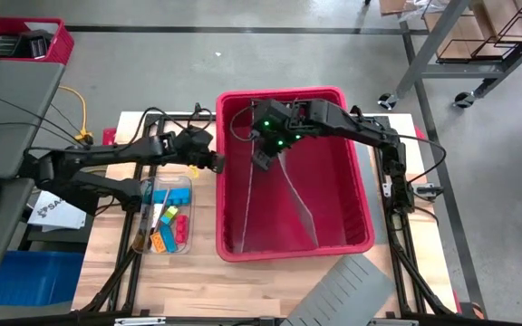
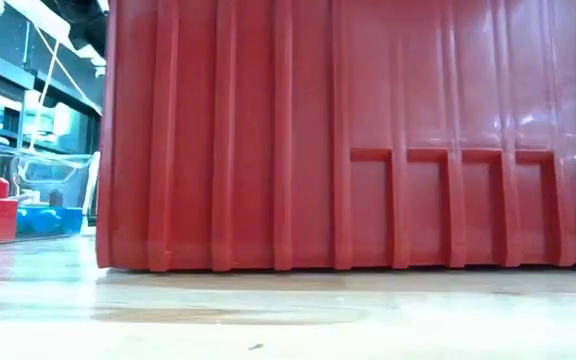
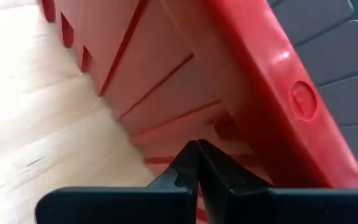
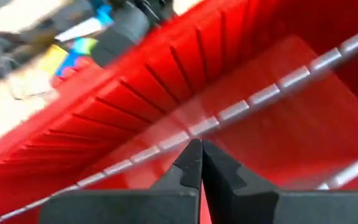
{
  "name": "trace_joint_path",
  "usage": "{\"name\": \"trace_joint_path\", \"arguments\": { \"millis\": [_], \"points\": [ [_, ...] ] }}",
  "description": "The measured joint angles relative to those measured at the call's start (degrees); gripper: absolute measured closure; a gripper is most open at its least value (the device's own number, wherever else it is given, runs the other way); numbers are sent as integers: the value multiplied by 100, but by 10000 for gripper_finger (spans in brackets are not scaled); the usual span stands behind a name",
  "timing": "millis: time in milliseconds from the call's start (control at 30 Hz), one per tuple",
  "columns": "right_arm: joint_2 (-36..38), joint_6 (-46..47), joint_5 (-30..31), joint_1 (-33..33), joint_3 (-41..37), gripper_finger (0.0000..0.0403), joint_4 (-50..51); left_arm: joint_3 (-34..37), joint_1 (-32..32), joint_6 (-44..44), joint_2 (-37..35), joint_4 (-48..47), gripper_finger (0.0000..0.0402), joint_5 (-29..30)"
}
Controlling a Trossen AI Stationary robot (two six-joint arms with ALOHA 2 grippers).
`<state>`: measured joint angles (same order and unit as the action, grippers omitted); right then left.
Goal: Sort Items/Unsort Items
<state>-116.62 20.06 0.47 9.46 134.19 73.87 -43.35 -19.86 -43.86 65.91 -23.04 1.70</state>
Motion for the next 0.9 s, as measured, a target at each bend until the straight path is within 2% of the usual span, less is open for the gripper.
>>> {"name": "trace_joint_path", "arguments": {
  "millis": [200,667,900],
  "points": [
    [0,344,577,157,0,403,801,-2,2,4,88,112,401,-30],
    [-352,576,100,137,-2,403,154,-2,2,2,87,379,401,332],
    [-380,286,724,143,-1,403,1205,-2,2,2,87,377,401,334]
  ]
}}
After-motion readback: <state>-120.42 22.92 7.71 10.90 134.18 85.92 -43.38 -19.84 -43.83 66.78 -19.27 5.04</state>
